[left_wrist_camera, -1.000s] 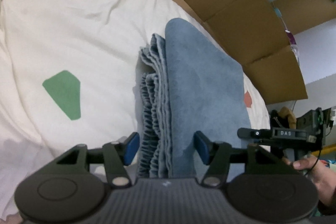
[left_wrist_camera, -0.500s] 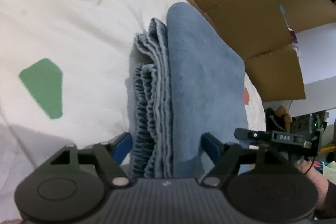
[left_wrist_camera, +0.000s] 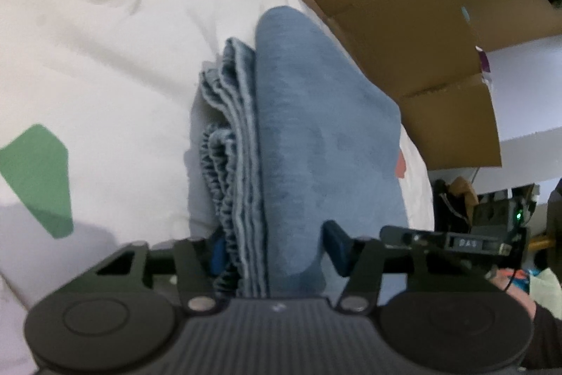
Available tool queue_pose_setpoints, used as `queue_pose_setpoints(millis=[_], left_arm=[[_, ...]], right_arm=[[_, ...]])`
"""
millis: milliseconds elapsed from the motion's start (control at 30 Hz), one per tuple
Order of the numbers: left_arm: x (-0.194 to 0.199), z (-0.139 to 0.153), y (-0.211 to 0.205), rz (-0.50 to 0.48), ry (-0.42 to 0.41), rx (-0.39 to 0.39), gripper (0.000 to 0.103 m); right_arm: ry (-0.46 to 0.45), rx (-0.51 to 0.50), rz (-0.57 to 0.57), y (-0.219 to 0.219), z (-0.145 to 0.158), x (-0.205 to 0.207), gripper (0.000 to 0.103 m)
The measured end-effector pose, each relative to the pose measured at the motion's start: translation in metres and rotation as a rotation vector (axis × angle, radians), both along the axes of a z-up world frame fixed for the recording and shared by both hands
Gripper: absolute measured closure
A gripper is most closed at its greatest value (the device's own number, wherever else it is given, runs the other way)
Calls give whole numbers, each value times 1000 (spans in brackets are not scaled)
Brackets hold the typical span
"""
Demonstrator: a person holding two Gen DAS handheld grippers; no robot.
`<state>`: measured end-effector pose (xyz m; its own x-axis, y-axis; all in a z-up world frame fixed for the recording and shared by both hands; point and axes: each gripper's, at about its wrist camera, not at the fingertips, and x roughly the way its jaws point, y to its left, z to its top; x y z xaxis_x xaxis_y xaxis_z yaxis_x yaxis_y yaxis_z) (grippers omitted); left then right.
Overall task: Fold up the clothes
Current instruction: 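Close both grippers on the edge of the folded jeans stack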
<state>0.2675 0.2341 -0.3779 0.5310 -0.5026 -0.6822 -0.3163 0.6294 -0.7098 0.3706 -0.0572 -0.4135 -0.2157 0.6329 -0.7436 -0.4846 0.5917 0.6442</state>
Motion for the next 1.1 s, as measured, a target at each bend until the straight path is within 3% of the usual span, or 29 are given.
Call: queue_pose_setpoints(millis=[433,700,900,1000,1100], left_arm=[[4,-8,1,6,19,-47,45],[14,-14,-2,-6,33,-90,41],[18,-14,-9,-19,14,-77,37],[17,-12,-7,-13,18,-88,43],[15,-10,-7,-7,10,-92,45]], right_arm=[[43,0,-32,-3,-10,3,69],[96,29,-29,3,-25,5,61],[90,44,-15,5,-24,4,64],[95,46,-15,7,-13,4,71],[81,81,4,7,3,2,71]])
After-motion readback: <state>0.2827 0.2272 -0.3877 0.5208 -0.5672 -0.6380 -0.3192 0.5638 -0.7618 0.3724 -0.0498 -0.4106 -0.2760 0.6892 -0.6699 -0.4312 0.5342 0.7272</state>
